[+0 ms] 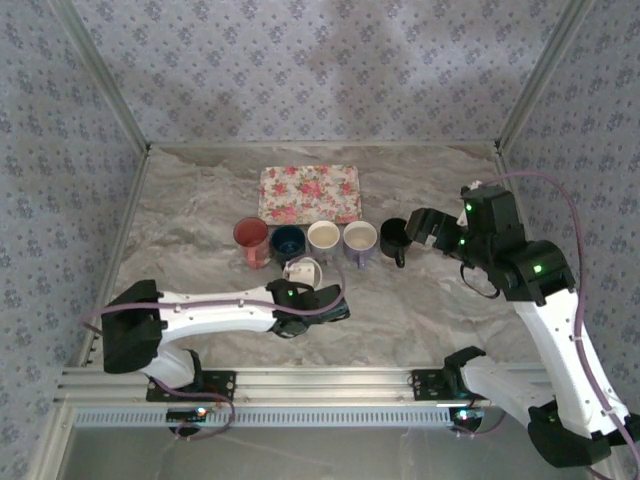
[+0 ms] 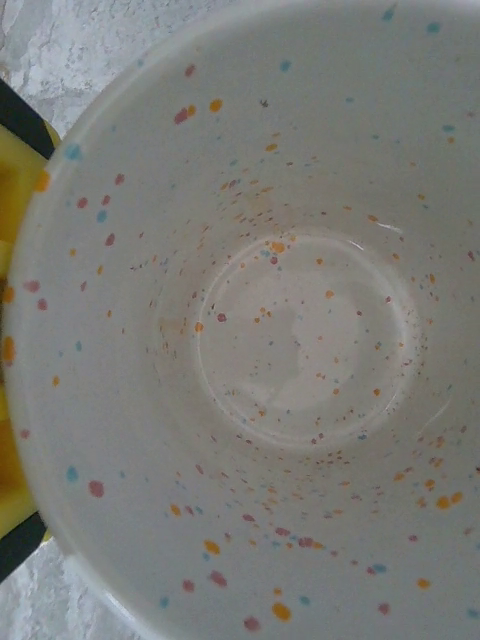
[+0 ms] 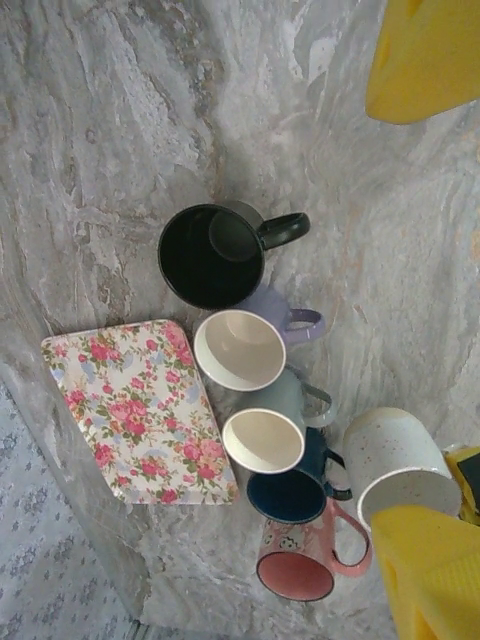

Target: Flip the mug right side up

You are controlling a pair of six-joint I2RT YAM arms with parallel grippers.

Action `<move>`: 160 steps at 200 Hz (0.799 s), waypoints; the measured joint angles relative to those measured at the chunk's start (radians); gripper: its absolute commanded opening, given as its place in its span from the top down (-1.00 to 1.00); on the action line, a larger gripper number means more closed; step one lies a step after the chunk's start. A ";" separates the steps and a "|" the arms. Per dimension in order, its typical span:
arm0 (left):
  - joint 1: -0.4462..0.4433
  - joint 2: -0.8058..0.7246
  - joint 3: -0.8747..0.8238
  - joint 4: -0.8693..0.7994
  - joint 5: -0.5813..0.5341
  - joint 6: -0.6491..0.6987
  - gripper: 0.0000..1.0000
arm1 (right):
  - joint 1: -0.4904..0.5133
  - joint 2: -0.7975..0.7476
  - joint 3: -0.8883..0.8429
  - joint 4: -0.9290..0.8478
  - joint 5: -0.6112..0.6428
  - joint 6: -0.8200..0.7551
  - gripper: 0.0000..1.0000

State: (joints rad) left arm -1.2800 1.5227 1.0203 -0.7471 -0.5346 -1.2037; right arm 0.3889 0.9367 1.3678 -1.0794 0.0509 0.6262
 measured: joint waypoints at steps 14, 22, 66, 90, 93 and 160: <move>0.007 0.012 0.000 0.000 0.004 -0.011 1.00 | 0.000 -0.009 -0.006 -0.003 0.010 -0.014 -1.00; 0.011 0.018 0.000 0.002 0.007 -0.014 1.00 | 0.000 -0.014 -0.011 -0.003 0.014 -0.020 -1.00; 0.034 0.058 0.000 0.019 0.025 -0.017 1.00 | 0.003 -0.031 -0.033 -0.010 0.021 -0.042 -1.00; 0.050 0.083 0.000 0.029 0.050 -0.016 1.00 | 0.005 -0.031 -0.035 -0.010 0.021 -0.045 -1.00; 0.052 0.085 0.000 0.030 0.053 -0.016 1.00 | 0.005 -0.031 -0.035 -0.010 0.021 -0.046 -1.00; 0.064 0.095 0.009 0.063 0.076 -0.009 0.70 | 0.011 -0.031 -0.042 -0.009 0.022 -0.056 -1.00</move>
State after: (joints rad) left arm -1.2163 1.6180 1.0294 -0.6838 -0.4583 -1.2125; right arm 0.4000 0.9058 1.3254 -1.0885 0.0727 0.5697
